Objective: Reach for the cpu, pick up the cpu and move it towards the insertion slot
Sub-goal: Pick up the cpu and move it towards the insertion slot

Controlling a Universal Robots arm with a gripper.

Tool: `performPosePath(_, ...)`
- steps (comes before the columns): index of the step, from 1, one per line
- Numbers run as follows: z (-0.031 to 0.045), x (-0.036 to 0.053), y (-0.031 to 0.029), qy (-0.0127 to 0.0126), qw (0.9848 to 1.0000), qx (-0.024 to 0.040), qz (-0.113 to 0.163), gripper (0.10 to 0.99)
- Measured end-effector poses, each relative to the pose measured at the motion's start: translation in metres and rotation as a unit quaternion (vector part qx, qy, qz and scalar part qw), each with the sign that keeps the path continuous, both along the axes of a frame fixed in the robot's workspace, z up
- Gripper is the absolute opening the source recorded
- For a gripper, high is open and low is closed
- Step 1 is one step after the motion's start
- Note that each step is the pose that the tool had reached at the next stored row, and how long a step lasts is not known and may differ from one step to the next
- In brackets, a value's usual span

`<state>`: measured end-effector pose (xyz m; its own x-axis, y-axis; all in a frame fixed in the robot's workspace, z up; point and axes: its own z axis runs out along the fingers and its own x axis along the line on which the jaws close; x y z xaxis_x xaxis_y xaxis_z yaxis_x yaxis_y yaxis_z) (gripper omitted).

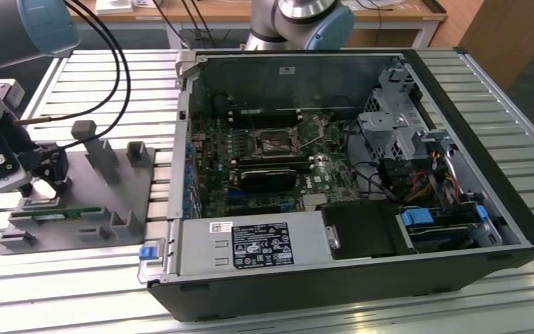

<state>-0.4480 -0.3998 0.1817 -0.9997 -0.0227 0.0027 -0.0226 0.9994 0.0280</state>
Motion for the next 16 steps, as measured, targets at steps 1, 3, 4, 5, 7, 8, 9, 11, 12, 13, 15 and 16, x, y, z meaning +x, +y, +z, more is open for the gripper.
performPosePath(1,0.0,0.0,0.0,0.0,1.0,0.0,0.0,0.545)
performPosePath(3,0.0005,0.0001,0.0,0.0,1.0,0.0001,0.0,0.545)
performPosePath(4,0.0011,0.0001,0.0,-0.0001,1.0,0.0001,0.0,0.545)
performPosePath(5,0.0022,0.0,0.0,0.0,1.0,0.0001,0.0,0.545)
performPosePath(7,0.0056,0.0,0.0,0.0,1.0,0.0,0.0,0.545)
performPosePath(8,0.0077,0.0,0.0,0.0,1.0,0.0,0.0,0.545)
performPosePath(9,0.0103,0.0,0.0,0.0,1.0,0.0,0.0,0.545)
performPosePath(11,0.016,0.0,0.0,0.0,1.0,0.0,0.0,0.545)
performPosePath(12,0.0189,0.0001,0.0001,-0.0001,1.0,0.0,0.0,0.545)
performPosePath(13,0.0218,0.0001,0.0002,-0.0001,1.0,0.0,0.0,0.545)
performPosePath(15,0.0277,0.0001,0.0002,-0.0002,1.0,0.0001,0.0,0.545)
performPosePath(16,0.0303,0.0,0.0002,-0.0001,1.0,0.0,0.0,0.545)
